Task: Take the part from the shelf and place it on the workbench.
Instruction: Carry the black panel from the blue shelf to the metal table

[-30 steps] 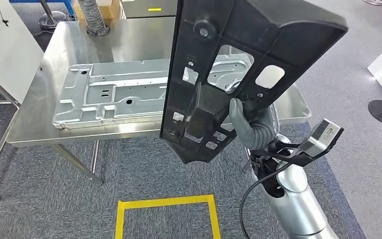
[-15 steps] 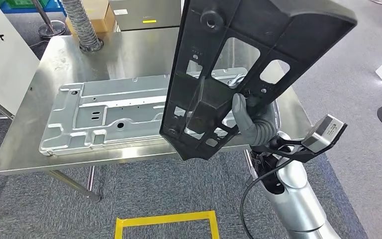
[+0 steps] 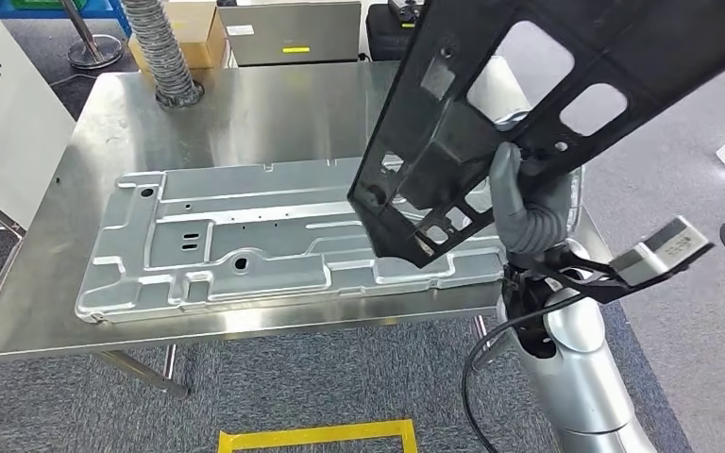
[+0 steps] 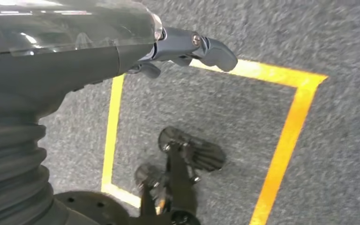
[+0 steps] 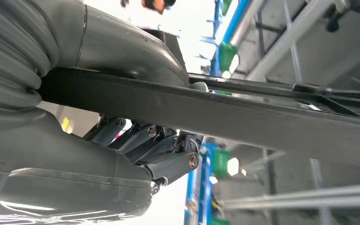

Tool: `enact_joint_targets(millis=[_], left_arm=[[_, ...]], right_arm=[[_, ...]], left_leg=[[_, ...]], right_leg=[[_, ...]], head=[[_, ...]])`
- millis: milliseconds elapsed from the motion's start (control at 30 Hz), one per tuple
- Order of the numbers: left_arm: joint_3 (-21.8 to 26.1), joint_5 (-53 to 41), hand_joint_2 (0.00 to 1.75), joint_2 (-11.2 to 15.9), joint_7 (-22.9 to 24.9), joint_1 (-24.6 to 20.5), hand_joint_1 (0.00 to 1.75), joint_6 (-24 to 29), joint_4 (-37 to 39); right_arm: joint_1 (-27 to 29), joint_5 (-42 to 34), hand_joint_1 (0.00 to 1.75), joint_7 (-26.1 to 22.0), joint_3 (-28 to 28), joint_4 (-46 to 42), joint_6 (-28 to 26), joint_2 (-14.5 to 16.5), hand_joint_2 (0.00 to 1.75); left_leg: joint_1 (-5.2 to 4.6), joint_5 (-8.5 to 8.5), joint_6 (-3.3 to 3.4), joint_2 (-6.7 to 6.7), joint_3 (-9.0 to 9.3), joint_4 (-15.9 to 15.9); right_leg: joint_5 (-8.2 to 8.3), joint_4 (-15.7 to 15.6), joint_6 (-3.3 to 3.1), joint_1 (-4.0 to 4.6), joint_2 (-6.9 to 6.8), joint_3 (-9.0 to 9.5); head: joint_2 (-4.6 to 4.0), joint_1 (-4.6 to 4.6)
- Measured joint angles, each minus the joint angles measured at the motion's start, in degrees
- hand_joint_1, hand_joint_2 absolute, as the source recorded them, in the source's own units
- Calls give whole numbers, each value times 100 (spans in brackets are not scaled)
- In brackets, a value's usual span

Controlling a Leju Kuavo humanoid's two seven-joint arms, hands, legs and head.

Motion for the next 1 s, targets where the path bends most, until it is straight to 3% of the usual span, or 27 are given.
enact_joint_targets(millis=[67,100,133,200,267,333,433,467,533,600,633,667,700,767,800,900,967,1000], left_arm=[[9,0,175,1,-2,-12,0,6,0],[15,0,175,1,-2,-15,0,8,0],[20,0,175,1,-2,-16,0,9,0],[27,0,175,0,-2,-14,0,9,0],[33,0,175,-3,-1,-22,0,9,0],[43,0,175,-4,-3,-28,0,9,0],[64,-1,175,6,-30,-27,0,8,-1],[70,-3,175,10,-42,-28,0,7,-1],[77,-14,175,15,-64,-25,0,-1,0],[78,-41,175,21,-87,-19,0,-23,0],[78,-56,175,26,-103,-16,0,-43,0],[78,-72,175,32,-120,-16,0,-68,0],[78,-90,175,40,-137,-18,0,-91,0],[78,-138,175,61,-163,-32,0,-139,0],[77,-165,175,69,-171,-42,0,-160,0],[70,-240,175,87,-184,-58,0,-226,0],[54,-293,175,92,-195,-76,0,-265,0],[41,-317,175,92,-203,-91,0,-280,0]], right_arm=[[0,7,175,-13,-72,-4,-15,-6,175],[7,9,175,-14,-89,-4,-17,-8,175],[10,11,175,-15,-101,-4,-15,-8,175],[6,23,175,-18,-123,-6,-17,-8,175],[-6,80,175,-22,-143,-8,-48,-7,175],[-18,266,175,-25,-169,-13,-202,-7,175],[-57,927,175,19,-276,1,-787,-13,175],[-96,1272,175,67,-328,24,-1064,-14,175],[-203,2256,175,273,-447,140,-1724,-17,175],[-309,3443,175,640,-579,348,-2321,-33,175],[-374,4054,175,880,-649,490,-2535,-52,175],[-459,4636,175,1131,-716,647,-2677,-74,175],[-572,5226,175,1391,-777,828,-2759,-100,175],[-877,6424,175,1882,-871,1264,-2820,-158,175],[-1055,6941,175,2082,-896,1519,-2806,-187,175],[-1632,8322,175,2491,-873,2359,-2499,-230,175],[-2069,9037,175,2633,-699,3070,-2258,-216,175],[-2290,9270,175,2713,-529,3498,-2172,-183,175]], left_leg=[[-6,-42,23,4,27,5],[-9,-63,25,2,44,10],[-10,-88,22,-1,68,17],[-11,-148,2,-12,134,34],[-31,-199,-43,-23,156,65],[-43,-214,-101,-27,142,70],[-43,-316,-191,-17,112,168],[-41,-441,-218,-11,25,373],[-29,-791,-253,-3,-322,1106],[-26,-938,-268,-3,-624,1679],[-26,-845,-265,-3,-636,1664],[-26,-655,-253,-3,-534,1419],[-27,-422,-231,-2,-352,1014],[-47,-157,-174,-2,-31,306],[-60,-123,-145,-4,42,132],[-63,-108,-59,-6,53,45],[-39,-64,3,0,63,-3],[-34,-51,20,4,65,-15]], right_leg=[[-212,767,25,-8,-4,-481],[-164,899,28,-9,-6,-610],[1,799,22,-9,-8,-626],[520,65,-18,-5,-11,-387],[827,-582,-72,20,-12,-147],[834,-733,-114,48,-4,-104],[843,-799,-197,7,-5,-71],[849,-820,-226,-8,-10,-54],[843,-824,-261,-4,-16,-43],[836,-822,-269,4,-15,-36],[833,-819,-269,6,-13,-28],[828,-816,-265,6,-8,-18],[820,-810,-255,6,-1,-7],[807,-788,-212,21,21,-11],[809,-781,-183,27,29,-23],[821,-775,-87,22,30,-53],[650,-507,-38,10,6,-178],[485,-195,-19,-2,-7,-321]], head=[[0,2],[0,2],[0,2],[0,3],[1,1],[1,-3],[0,-9],[0,-14],[0,-21],[0,-20],[0,-20],[0,-19],[0,-20],[0,-16],[0,-15],[0,-14],[0,4],[0,12]])
